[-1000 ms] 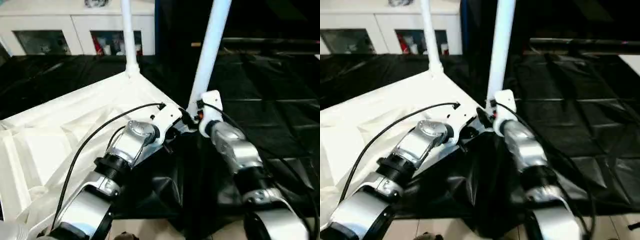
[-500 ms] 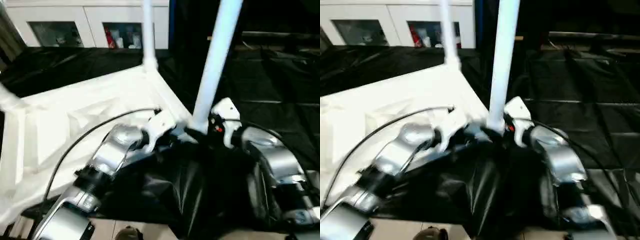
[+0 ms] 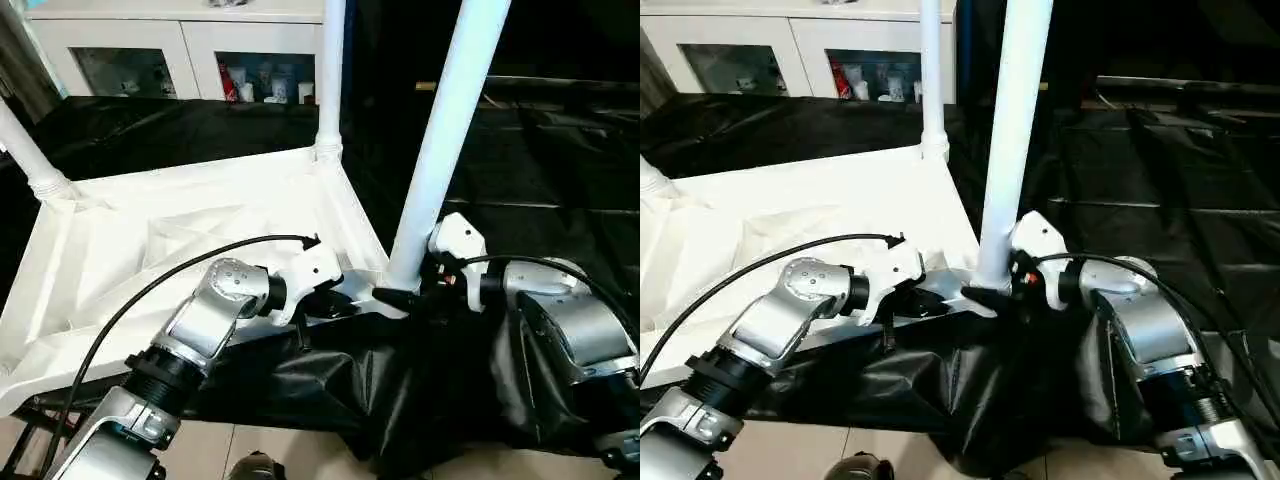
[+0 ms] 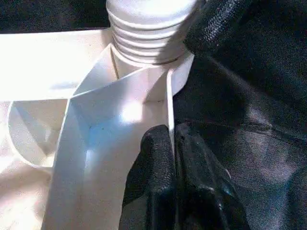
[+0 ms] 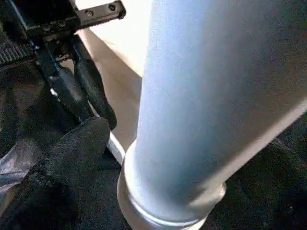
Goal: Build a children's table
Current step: Insert table leg to table base, then rotate leg to tighten
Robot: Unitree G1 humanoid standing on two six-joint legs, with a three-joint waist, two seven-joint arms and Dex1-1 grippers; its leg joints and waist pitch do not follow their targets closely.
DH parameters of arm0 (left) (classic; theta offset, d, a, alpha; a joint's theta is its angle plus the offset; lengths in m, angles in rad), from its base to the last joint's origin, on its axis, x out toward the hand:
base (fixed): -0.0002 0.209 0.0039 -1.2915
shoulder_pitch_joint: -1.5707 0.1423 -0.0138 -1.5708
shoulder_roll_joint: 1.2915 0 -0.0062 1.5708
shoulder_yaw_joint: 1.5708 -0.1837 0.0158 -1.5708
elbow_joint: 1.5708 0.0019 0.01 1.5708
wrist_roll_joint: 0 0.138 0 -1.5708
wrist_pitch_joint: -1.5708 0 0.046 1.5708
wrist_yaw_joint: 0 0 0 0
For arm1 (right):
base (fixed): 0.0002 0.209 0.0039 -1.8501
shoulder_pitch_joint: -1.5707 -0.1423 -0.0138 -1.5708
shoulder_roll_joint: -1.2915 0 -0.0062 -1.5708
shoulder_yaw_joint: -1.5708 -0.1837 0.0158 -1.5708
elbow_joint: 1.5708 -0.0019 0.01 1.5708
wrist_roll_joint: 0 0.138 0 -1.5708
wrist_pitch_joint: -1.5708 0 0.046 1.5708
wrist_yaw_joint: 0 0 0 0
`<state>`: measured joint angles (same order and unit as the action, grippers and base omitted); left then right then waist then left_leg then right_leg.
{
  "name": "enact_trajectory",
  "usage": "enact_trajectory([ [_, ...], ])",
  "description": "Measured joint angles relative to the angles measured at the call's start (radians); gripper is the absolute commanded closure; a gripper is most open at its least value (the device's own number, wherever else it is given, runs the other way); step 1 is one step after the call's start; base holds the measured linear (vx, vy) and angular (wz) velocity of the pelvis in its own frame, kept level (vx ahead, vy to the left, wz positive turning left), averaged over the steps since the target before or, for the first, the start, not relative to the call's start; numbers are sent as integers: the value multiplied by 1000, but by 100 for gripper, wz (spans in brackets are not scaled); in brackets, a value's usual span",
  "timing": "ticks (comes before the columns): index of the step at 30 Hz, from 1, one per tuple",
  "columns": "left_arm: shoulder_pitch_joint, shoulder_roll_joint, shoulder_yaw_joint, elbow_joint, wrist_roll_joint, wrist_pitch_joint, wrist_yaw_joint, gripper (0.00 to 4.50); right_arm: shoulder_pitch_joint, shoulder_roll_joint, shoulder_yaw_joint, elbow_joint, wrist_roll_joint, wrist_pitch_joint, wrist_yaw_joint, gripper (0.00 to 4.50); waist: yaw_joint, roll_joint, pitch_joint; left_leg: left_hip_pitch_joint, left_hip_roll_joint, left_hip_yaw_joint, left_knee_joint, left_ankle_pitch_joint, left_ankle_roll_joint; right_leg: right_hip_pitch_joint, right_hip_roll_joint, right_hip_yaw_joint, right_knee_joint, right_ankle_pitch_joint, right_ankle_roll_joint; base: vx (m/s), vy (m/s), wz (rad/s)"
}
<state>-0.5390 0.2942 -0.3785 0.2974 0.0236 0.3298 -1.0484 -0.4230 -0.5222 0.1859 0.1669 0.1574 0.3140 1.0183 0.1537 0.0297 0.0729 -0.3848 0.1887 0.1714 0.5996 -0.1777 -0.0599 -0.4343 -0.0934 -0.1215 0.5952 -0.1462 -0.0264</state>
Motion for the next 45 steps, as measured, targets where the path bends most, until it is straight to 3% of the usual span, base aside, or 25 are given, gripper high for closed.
enact_trajectory([
  [21, 1, 6, -3, -1, 1, 0, -7, 450, -1, 19, 0, 36, -4, -13, -8, 181, 5, -1, -1, 0, 1, 0, 2, 0, 0, 0, 0, 0, 3, 2, -1, 0, 0, 0],
  [27, 4, -1, 3, 10, 1, 9, 17, 450, 5, 51, -9, 55, -3, -11, -40, 187, 4, -5, -4, 0, 1, 0, 4, 0, 0, 0, 0, 0, 4, 2, -1, 0, 0, 0],
  [32, -82, -129, 44, 182, 32, 26, 221, 450, -4, 234, -117, 147, -28, 18, -371, 187, -5, -10, -8, 1, 1, -1, 10, 2, -1, 4, 0, 0, 5, 2, -1, 0, 0, 0],
  [35, -163, -238, 81, 322, 42, 67, 380, 450, -66, 374, -187, 232, -56, 47, -656, 187, -18, -9, -9, 5, 1, -1, 11, 2, -1, 11, 0, -1, -3, 2, 0, 0, 0, 0],
  [38, -181, -279, 90, 376, 43, 69, 444, 450, -104, 431, -220, 288, -54, 56, -768, 187, -37, -8, -9, 19, 1, -2, 5, 1, 0, 30, 0, -5, -20, 2, 0, 0, 0, 0],
  [41, -197, -291, 101, 405, 43, 69, 459, 450, -130, 453, -237, 318, -51, 55, -803, 187, -47, -6, -9, 21, 0, -2, 2, 1, 0, 36, 0, -6, -30, 3, 0, 0, 0, 0],
  [42, -200, -292, 101, 408, 43, 68, 459, 450, -131, 453, -239, 320, -51, 55, -803, 157, -46, -6, -9, 21, 0, -2, 2, 1, 1, 37, 0, -6, -31, 3, 0, 0, 0, 0],
  [45, -208, -293, 101, 424, 44, 56, 456, 450, -134, 460, -253, 322, -51, 55, -803, 126, -43, -6, -9, 20, -1, -1, 1, 0, 2, 37, 0, -4, -31, 5, 2, 0, 0, 0],
])
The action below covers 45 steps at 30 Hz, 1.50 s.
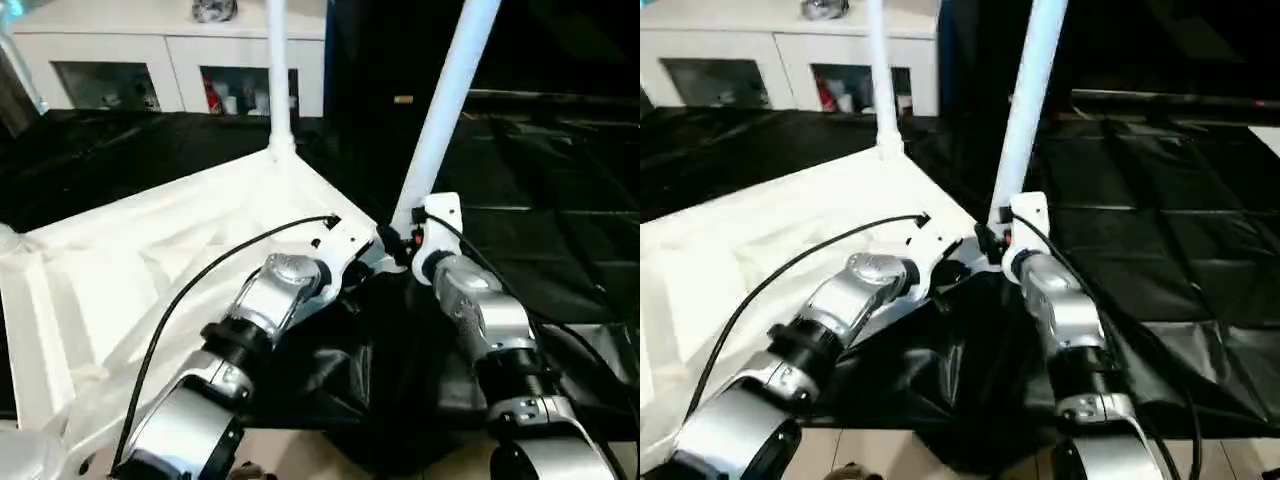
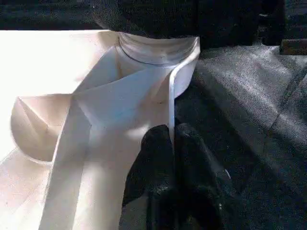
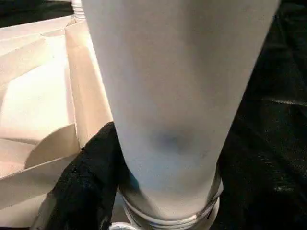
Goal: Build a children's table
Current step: Rotate leg to tighten
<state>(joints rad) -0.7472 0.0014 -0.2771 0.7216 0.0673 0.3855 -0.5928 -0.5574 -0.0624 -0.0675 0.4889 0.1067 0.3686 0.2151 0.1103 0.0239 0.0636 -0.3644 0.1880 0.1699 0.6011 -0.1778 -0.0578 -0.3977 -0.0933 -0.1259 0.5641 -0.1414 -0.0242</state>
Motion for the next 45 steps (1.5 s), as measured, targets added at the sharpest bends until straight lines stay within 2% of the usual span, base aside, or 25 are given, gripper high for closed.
enact_trajectory([
  [4, -1, 12, -3, 6, 5, -28, -25, 450, -5, -2, 22, 3, -23, -9, 5, 113, 2, 0, 0, 0, 0, 0, -1, 0, 0, -2, 0, 0, 1, 10, 0, 0, 0, 0],
  [7, 0, 27, -9, 4, 5, -45, -51, 450, -5, -37, 51, 1, -27, -11, 58, 113, 2, 0, 0, 0, 0, 0, -2, 0, 0, -4, 0, 0, 5, 10, 0, 0, 0, 0],
  [10, 23, 53, -14, -31, 3, -62, -103, 450, 11, -105, 75, -38, -13, 21, 189, 113, 4, 0, 0, -1, 1, 0, -4, 0, -1, -6, 0, 0, 6, 10, 0, 0, 0, 0],
  [12, 42, 82, -25, -63, -1, -83, -155, 450, 38, -181, 115, -85, -14, 22, 296, 113, 9, 0, 0, -2, 1, 0, -6, 0, -1, -8, 0, 0, 9, 9, 1, 0, 0, 0],
  [17, 101, 165, -56, -157, -25, -123, -309, 450, 90, -322, 184, -172, -5, 8, 525, 113, 35, 2, 1, -3, 2, 1, -6, 0, -1, -11, 0, 0, 13, 7, 0, 0, 0, 0],
  [23, 156, 226, -76, -262, -44, -124, -403, 450, 100, -399, 216, -212, 19, -25, 683, 113, 40, 3, 1, -3, 2, 2, -4, 0, -1, -10, 0, 1, 13, 7, 0, 0, 0, 0],
  [29, 182, 258, -81, -316, -51, -124, -438, 450, 99, -411, 235, -212, 33, -46, 732, 113, 37, 3, 1, -3, 2, 2, -4, 0, -1, -11, 0, 1, 13, 7, 0, 0, 0, 0],
  [31, 188, 260, -81, -323, -51, -123, -438, 450, 99, -410, 237, -211, 34, -48, 734, 140, 36, 3, 1, -3, 2, 2, -4, 0, -1, -11, 0, 1, 13, 7, 0, 0, 0, 0],
  [33, 189, 262, -81, -329, -51, -121, -438, 450, 99, -410, 238, -211, 39, -48, 744, 140, 36, 2, 1, -3, 2, 2, -4, 0, -1, -11, 0, 1, 13, 7, 1, 0, 0, 0],
  [36, 192, 263, -83, -337, -51, -116, -438, 450, 99, -410, 238, -211, 39, -48, 750, 175, 35, 2, 1, -3, 2, 2, -4, 0, -1, -11, 0, 1, 13, 7, 1, 0, 0, 0],
  [43, 192, 263, -83, -337, -52, -111, -438, 450, 100, -408, 238, -211, 40, -47, 748, 186, 35, 2, 1, -3, 2, 2, -4, 0, -1, -11, 0, 1, 13, 7, 1, 0, 0, 0],
  [45, 187, 256, -78, -323, -50, -104, -406, 450, 101, -371, 229, -203, 38, -41, 685, 186, 32, 2, 1, -3, 2, 2, -4, 0, -1, -11, 0, 1, 13, 7, 1, 0, 0, 0],
])
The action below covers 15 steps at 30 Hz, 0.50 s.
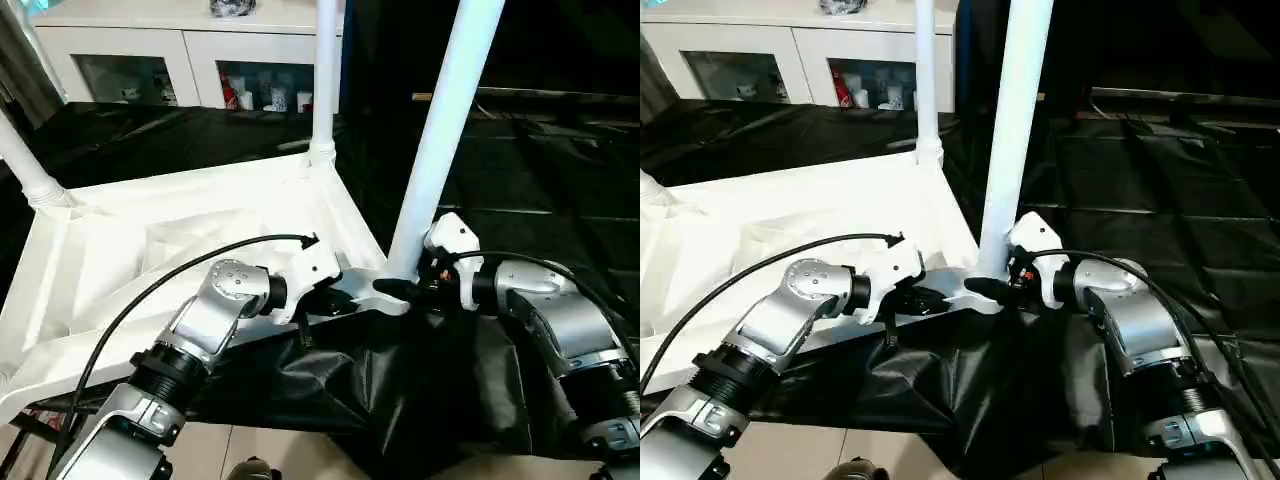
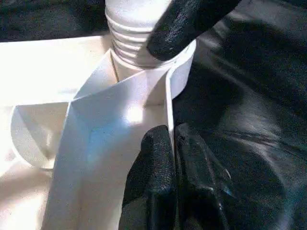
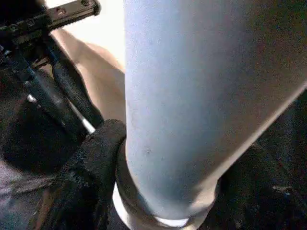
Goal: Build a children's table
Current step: Rotate leg to tighten
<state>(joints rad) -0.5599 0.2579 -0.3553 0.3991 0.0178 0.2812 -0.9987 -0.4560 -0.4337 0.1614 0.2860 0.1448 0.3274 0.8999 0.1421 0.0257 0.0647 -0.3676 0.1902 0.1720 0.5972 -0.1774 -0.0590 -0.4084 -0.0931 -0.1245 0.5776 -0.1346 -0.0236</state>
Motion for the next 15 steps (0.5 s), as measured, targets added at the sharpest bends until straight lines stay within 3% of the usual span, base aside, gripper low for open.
enact_trajectory([
  [2, -15, -26, 7, 35, 12, 9, 48, 450, 2, 36, -17, 20, -6, 7, -79, 186, -5, -1, 0, 0, 0, 0, 0, 0, 0, 0, 0, 0, 0, 0, 0, 0, 0, 0],
  [8, -169, -224, 69, 307, 43, 45, 363, 450, -86, 239, -148, 165, -59, 61, -539, 186, -7, -2, 0, 0, -1, 0, 3, 1, -1, 0, 0, 1, -1, 0, 0, 0, 0, 0],
  [15, -258, -307, 105, 462, 27, 26, 464, 450, -132, 336, -185, 225, -105, 49, -748, 186, -3, 0, -1, 0, -1, 0, -2, 0, -1, 0, 0, 0, -2, 0, 1, 0, 0, 0],
])
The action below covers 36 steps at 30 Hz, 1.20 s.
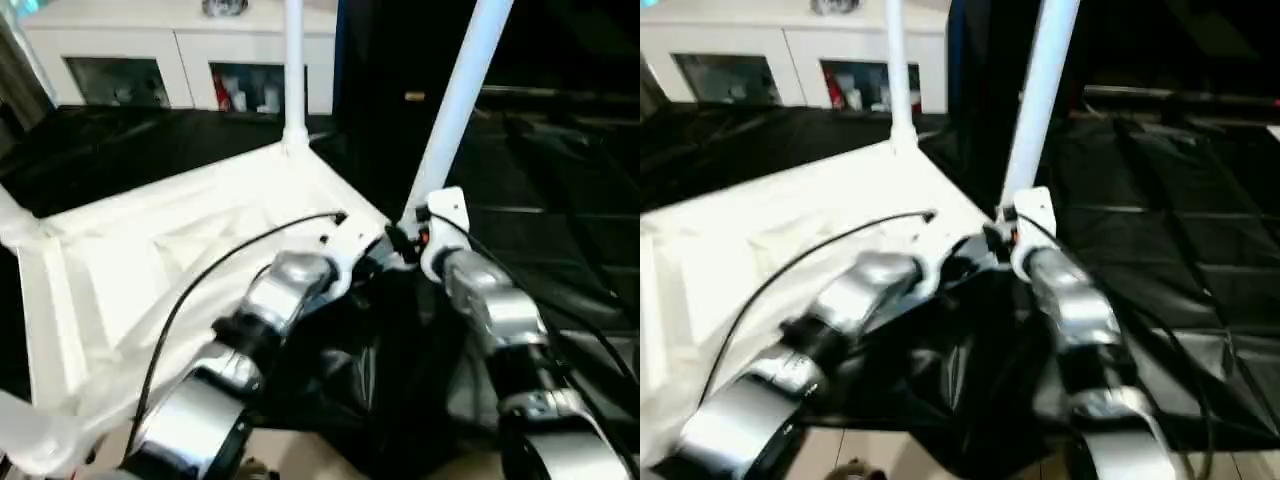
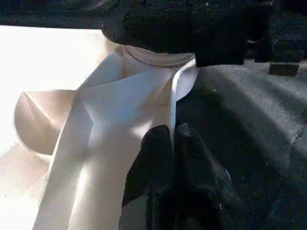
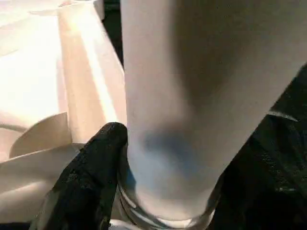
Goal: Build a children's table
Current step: Rotate leg to tighten
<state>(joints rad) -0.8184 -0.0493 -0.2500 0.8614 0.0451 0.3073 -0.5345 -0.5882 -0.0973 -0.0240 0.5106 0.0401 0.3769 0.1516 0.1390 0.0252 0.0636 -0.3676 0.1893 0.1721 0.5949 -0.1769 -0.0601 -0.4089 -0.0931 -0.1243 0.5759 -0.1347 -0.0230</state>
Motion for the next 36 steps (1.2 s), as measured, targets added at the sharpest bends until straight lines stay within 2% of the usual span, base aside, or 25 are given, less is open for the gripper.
enact_trajectory([
  [1, -5, -1, 1, 14, 1, -11, 2, 450, -2, 5, -1, 7, -5, -8, -9, 130, 0, 1, 0, 0, 0, 0, 0, 0, 0, 0, 0, 0, 0, 0, 0, 0, 0, 0],
  [3, -5, -1, 1, 20, 4, -22, 4, 450, -1, 11, -4, 9, -2, -16, -10, 117, -1, 1, 0, 0, 0, 0, 0, 0, 0, 0, 0, 0, 0, 0, 0, 0, 0, 0],
  [5, -4, 11, 1, 26, 13, -44, 2, 450, 2, 20, -4, 8, 1, -23, 2, 96, -9, 1, 0, 1, 0, 0, 0, 0, 0, 0, 0, 0, 0, 0, 0, 0, 0, 0],
  [9, -1, 29, -4, 25, 19, -64, -32, 450, 10, -9, 23, 5, -3, -44, 63, 96, -16, 1, 0, 1, 0, 0, 0, 0, 0, 0, 0, 0, 0, 0, 0, 0, 0, 0],
  [13, 42, 84, -20, -35, 19, -91, -121, 450, 66, -91, 61, -54, 10, -70, 250, 96, -14, 2, -1, 1, 0, 0, -2, 0, 0, 0, 0, 0, 1, 0, 0, 0, 0, 0],
  [17, 115, 165, -42, -153, 17, -109, -254, 450, 133, -217, 117, -153, 39, -81, 465, 96, -7, 3, -1, 1, 0, 0, -3, 1, 0, 0, 0, 0, 1, 0, 0, 0, 0, 0],
  [21, 172, 217, -64, -246, 4, -115, -362, 450, 157, -280, 151, -188, 42, -114, 583, 96, 2, 3, -1, 2, 0, 0, -2, 1, 0, 0, 0, 0, 1, 0, 0, 0, 0, 0],
  [24, 237, 278, -92, -365, -21, -115, -454, 450, 169, -335, 172, -218, 61, -125, 704, 96, 10, 3, -1, 1, 1, 1, -2, 1, 0, 0, 0, 0, 1, 0, 0, 0, 0, 0],
  [32, 279, 326, -96, -457, -34, -90, -518, 450, 174, -352, 192, -234, 86, -142, 795, 96, 6, 2, 0, 0, 1, 1, 1, 1, 0, 0, 0, 0, 1, 0, 0, 0, 0, 0],
  [36, 280, 337, -99, -472, -36, -86, -530, 450, 174, -350, 192, -234, 103, -141, 812, 133, 4, 2, 0, 0, 1, 1, 1, 0, 0, 0, 0, 0, 1, 0, 0, 0, 0, 0],
])
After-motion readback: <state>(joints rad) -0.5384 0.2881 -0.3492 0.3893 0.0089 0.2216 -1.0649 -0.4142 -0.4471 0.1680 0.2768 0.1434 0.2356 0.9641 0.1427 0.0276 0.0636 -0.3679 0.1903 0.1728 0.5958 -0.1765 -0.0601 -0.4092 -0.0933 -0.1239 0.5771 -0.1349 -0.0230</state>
